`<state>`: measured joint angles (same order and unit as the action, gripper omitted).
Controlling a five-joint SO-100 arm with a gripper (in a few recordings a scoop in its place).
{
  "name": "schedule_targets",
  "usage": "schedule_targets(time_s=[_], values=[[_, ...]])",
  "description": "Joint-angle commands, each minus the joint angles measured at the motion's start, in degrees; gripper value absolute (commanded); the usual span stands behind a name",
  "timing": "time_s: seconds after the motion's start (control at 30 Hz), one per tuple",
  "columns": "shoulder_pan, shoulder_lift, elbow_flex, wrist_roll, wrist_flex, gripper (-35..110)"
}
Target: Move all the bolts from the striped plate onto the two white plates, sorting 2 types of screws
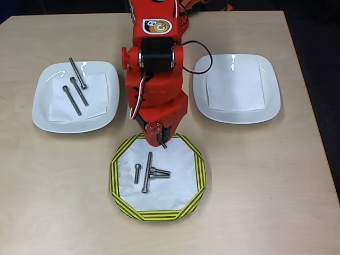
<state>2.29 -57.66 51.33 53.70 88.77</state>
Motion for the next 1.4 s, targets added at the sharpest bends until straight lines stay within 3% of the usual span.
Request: schedule_targets(time_s=[0.0,0.23,0.53,0.87,0.97,1.2,1.37], values=[[1.4,-6.4,-2.3,2.2,5.1,0],[9.3,-18.5,12.4,12.7,6.1,0],[26.2,-34.1,41.2,34.5,-10.0,0],[40.3,-42.6,55.5,56.5,-20.9,0],[40.6,-44.3,58.6,55.7,-26.5,15],[37.2,-47.5,61.5,53.3,-30.5,17],[25.5,-45.7,57.6,32.8,-34.5,15]])
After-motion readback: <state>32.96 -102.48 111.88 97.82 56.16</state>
